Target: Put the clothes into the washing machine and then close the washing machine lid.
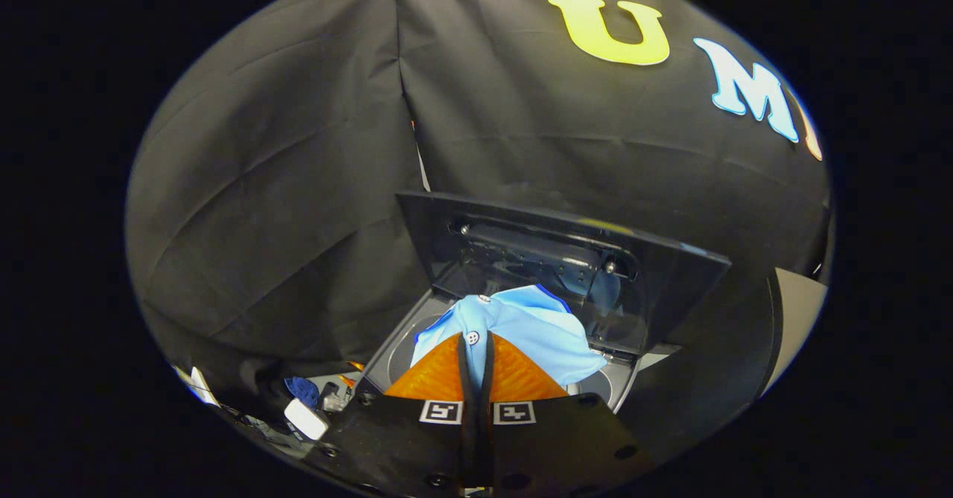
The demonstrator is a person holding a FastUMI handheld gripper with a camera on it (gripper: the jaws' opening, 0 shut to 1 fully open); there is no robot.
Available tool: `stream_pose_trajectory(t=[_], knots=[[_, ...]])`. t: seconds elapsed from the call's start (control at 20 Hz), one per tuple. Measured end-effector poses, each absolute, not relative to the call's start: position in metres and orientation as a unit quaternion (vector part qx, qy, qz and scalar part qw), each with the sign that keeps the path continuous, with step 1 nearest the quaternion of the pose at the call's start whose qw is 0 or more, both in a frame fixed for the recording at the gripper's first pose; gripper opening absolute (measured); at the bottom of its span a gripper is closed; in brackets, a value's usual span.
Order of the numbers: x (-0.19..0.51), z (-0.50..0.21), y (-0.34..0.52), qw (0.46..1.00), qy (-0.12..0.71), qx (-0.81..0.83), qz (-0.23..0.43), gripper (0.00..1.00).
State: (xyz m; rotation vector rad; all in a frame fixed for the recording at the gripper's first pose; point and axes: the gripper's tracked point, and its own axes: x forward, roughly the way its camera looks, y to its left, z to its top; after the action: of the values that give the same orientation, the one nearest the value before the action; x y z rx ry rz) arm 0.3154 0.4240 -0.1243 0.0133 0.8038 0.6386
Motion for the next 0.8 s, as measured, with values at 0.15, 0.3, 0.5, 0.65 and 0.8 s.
stream_pose_trajectory(t=[0.15, 0.3, 0.5, 0.65, 0.8], knots=[[0.317, -0.155, 0.424, 0.869, 0.401, -0.004, 0.289, 0.01], [0.314, -0.181, 0.428, 0.867, 0.412, -0.003, 0.279, 0.01], [0.309, -0.212, 0.432, 0.86, 0.43, -0.008, 0.273, 0.02], [0.307, -0.232, 0.435, 0.855, 0.443, -0.005, 0.27, 0.01], [0.309, -0.244, 0.435, 0.852, 0.457, -0.003, 0.257, 0.01]])
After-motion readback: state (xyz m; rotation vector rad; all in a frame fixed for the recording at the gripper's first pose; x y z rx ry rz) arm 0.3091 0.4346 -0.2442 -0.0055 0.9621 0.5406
